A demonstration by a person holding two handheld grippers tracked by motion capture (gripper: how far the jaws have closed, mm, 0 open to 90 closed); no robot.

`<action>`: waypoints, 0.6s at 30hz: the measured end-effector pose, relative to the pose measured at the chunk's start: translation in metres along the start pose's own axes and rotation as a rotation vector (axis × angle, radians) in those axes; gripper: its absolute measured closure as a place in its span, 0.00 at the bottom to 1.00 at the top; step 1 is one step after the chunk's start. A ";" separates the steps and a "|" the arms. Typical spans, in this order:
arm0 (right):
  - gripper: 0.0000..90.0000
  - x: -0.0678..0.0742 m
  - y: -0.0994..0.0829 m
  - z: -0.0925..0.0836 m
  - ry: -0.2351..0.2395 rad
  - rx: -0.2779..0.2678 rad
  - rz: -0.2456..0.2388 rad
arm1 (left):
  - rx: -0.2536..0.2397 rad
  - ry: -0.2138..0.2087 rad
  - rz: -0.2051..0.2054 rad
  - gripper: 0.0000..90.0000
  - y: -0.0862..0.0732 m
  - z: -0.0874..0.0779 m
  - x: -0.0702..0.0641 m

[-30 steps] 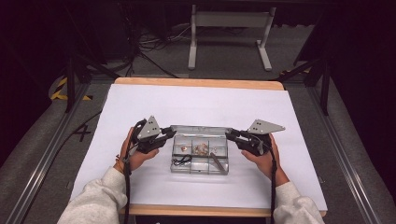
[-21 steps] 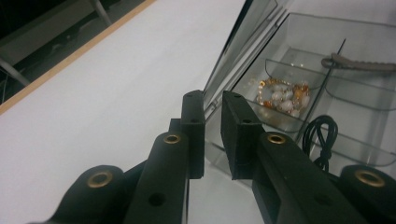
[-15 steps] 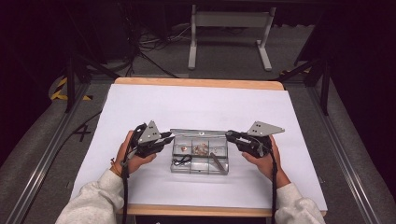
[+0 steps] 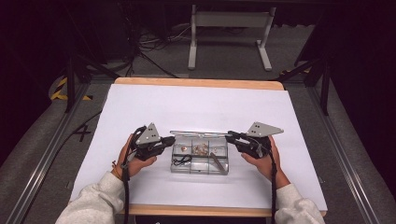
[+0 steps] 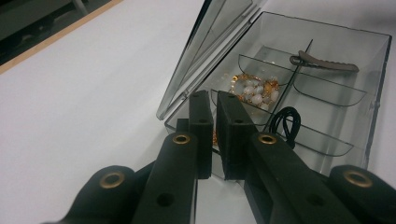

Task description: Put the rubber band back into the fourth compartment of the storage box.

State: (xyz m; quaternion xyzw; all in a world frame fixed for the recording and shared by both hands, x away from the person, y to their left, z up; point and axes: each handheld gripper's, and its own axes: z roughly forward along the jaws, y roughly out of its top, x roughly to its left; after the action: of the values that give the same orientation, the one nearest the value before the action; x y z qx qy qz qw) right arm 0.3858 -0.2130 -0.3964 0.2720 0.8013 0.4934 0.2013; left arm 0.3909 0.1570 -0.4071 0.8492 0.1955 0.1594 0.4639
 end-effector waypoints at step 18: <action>0.87 0.005 -0.008 -0.010 -0.014 0.067 0.024 | 0.012 -0.008 0.011 0.95 -0.001 0.002 -0.001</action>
State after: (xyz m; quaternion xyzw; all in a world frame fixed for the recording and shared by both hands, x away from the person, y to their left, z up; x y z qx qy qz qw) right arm 0.3748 -0.2195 -0.3997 0.2914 0.8127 0.4668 0.1917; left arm 0.3908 0.1553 -0.4089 0.8538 0.1898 0.1575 0.4586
